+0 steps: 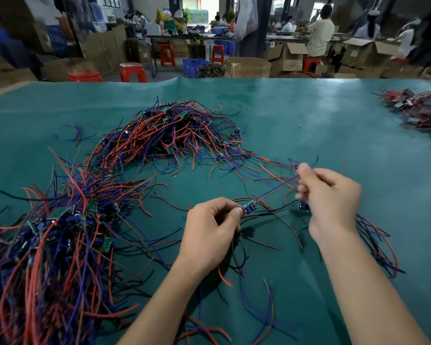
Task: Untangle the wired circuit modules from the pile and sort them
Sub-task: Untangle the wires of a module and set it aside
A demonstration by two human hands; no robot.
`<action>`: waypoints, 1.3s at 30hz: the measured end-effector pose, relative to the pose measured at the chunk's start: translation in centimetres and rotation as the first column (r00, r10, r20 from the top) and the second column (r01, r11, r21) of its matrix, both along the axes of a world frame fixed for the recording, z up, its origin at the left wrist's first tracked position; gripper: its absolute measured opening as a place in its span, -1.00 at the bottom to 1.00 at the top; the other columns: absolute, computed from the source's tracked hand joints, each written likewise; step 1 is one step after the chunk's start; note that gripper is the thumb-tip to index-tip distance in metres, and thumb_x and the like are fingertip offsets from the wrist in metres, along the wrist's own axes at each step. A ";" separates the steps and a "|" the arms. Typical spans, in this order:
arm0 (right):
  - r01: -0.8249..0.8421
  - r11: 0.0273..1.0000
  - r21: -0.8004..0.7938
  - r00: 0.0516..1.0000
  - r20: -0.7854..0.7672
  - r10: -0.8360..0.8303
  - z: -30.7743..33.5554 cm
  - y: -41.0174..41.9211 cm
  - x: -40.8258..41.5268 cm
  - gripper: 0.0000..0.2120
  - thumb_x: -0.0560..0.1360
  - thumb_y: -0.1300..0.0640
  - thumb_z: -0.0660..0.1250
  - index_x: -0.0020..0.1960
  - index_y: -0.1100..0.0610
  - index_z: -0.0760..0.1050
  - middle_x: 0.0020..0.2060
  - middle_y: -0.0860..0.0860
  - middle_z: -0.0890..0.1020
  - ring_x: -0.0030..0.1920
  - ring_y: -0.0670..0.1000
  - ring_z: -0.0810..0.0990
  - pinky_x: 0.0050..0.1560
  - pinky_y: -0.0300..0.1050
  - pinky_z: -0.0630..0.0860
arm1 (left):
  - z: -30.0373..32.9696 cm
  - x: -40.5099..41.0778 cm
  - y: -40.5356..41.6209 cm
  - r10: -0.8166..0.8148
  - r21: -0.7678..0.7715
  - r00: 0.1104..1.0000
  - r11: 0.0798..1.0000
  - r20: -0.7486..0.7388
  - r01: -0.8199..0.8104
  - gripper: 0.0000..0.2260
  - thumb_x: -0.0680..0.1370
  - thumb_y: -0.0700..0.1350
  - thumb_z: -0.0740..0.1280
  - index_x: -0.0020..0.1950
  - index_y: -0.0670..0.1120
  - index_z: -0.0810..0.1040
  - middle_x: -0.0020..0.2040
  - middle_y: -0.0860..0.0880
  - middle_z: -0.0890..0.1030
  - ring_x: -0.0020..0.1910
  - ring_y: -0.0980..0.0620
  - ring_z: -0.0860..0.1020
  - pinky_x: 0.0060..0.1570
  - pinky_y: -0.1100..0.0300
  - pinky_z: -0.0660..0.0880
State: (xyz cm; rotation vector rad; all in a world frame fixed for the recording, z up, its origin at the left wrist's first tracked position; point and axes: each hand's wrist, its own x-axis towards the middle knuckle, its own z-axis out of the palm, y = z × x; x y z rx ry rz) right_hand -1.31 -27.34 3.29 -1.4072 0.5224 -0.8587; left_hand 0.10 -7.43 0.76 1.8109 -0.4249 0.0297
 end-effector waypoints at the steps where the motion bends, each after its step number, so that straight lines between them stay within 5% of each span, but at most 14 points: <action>1: 0.002 0.992 0.125 0.998 0.054 -0.009 0.2 -0.1 -0.1 -0.78 0.56 0.25 0.44 -0.26 0.18 0.59 -0.43 0.05 0.56 -0.49 -0.12 0.49 -0.44 -0.26 0.47 | 0.0 0.0 0.0 0.000 0.005 1.000 1.000 0.005 0.000 -0.85 0.57 -0.18 0.38 -0.18 -0.05 0.65 -0.44 0.10 0.59 -0.45 0.18 0.47 -0.37 0.32 0.39; 6: 0.049 0.890 0.454 0.963 0.216 -0.163 1.1 0.3 0.0 -0.81 0.62 0.26 0.37 -0.17 0.16 0.49 -0.35 0.09 0.60 -0.46 -0.08 0.58 -0.31 -0.22 0.58 | -0.1 0.2 0.2 0.148 -0.048 0.988 0.988 0.042 -0.146 -0.84 0.60 -0.18 0.34 -0.17 -0.04 0.61 -0.39 0.08 0.62 -0.49 0.23 0.42 -0.42 0.39 0.31; 10: -0.179 0.976 0.124 0.982 -0.044 0.185 0.6 2.6 0.0 -0.82 0.58 0.19 0.42 -0.20 0.18 0.59 -0.44 0.05 0.63 -0.51 -0.04 0.52 -0.56 -0.23 0.40 | -0.2 0.6 0.4 0.228 -0.143 0.974 0.963 -0.008 -0.227 -0.85 0.65 -0.14 0.27 -0.11 -0.04 0.53 -0.34 0.05 0.67 -0.40 0.09 0.52 -0.30 0.16 0.46; 13: -0.547 0.831 -0.104 0.810 -0.316 0.493 -0.6 5.5 -0.2 -0.73 0.55 -0.04 0.45 -0.16 0.16 0.68 -0.32 0.02 0.72 -0.40 -0.05 0.58 -0.53 -0.18 0.41 | -0.2 0.4 0.2 0.185 -0.131 0.982 0.975 0.038 -0.179 -0.85 0.65 -0.17 0.27 -0.11 -0.04 0.53 -0.32 0.04 0.68 -0.36 0.12 0.57 -0.27 0.26 0.45; 15: -0.618 0.773 -0.144 0.770 -0.312 0.557 -1.1 6.7 -0.3 -0.71 0.51 -0.11 0.46 -0.16 0.12 0.67 -0.35 -0.05 0.68 -0.37 -0.08 0.54 -0.40 -0.15 0.41 | -0.2 0.4 0.1 0.129 -0.132 0.991 0.984 0.037 -0.123 -0.85 0.64 -0.20 0.29 -0.11 -0.06 0.56 -0.30 0.01 0.69 -0.34 0.11 0.62 -0.28 0.31 0.47; 19: -0.519 0.806 -0.284 0.854 -0.208 0.476 -1.0 6.2 -0.1 -0.78 0.46 -0.03 0.46 -0.24 0.10 0.62 -0.44 -0.14 0.57 -0.39 -0.16 0.45 -0.32 -0.23 0.37 | -0.2 0.4 0.0 0.055 -0.099 0.998 0.994 -0.011 -0.056 -0.84 0.62 -0.17 0.32 -0.15 -0.08 0.59 -0.36 0.01 0.68 -0.45 0.19 0.52 -0.36 0.35 0.40; 24: -0.282 0.916 -0.284 0.958 -0.034 0.284 -0.1 4.3 0.1 -0.77 0.45 0.01 0.46 -0.24 0.17 0.61 -0.41 -0.05 0.56 -0.33 -0.05 0.46 -0.27 0.01 0.42 | -0.1 0.5 0.0 -0.015 -0.067 0.998 0.998 -0.061 0.011 -0.76 0.60 -0.17 0.33 -0.27 -0.08 0.59 -0.41 -0.02 0.64 -0.48 0.13 0.50 -0.37 0.23 0.45; 30: -0.058 0.997 -0.057 0.967 0.245 0.070 3.4 3.3 -1.0 -0.75 0.53 0.14 0.45 -0.32 0.02 0.61 -0.42 -0.11 0.59 -0.42 -0.11 0.48 -0.46 -0.24 0.39 | -0.2 0.4 0.0 -0.033 0.009 0.999 0.999 0.009 0.033 -0.82 0.59 -0.12 0.36 -0.22 -0.08 0.62 -0.39 0.05 0.57 -0.38 0.16 0.45 -0.27 0.20 0.42; 35: -0.184 0.973 -0.137 0.892 0.394 0.224 9.6 7.5 -1.4 -0.81 0.49 0.08 0.42 -0.29 0.07 0.57 -0.39 0.00 0.63 -0.46 -0.04 0.44 -0.50 -0.19 0.33 | -0.5 0.3 0.1 0.005 0.050 1.000 0.999 0.025 -0.007 -0.83 0.57 -0.07 0.35 -0.22 -0.03 0.61 -0.36 0.07 0.64 -0.39 0.20 0.50 -0.27 0.22 0.46; 37: -0.310 0.909 -0.280 0.882 0.272 0.385 11.5 10.4 -0.6 -0.76 0.46 0.03 0.43 -0.33 0.12 0.57 -0.42 0.08 0.60 -0.46 -0.01 0.46 -0.44 -0.12 0.36 | -0.4 0.3 0.1 -0.009 0.024 1.000 1.000 0.003 0.009 -0.83 0.53 -0.04 0.34 -0.25 -0.01 0.59 -0.39 0.05 0.63 -0.41 0.20 0.49 -0.30 0.22 0.44; 39: -0.492 0.745 -0.451 0.825 0.031 0.564 12.4 14.0 0.6 -0.64 0.49 -0.05 0.44 -0.29 0.23 0.61 -0.42 0.11 0.64 -0.44 0.07 0.54 -0.34 0.01 0.46 | -0.1 0.1 0.0 -0.028 -0.032 1.000 0.999 0.001 0.028 -0.86 0.45 -0.07 0.30 -0.28 -0.01 0.59 -0.41 0.01 0.59 -0.40 0.22 0.45 -0.29 0.21 0.44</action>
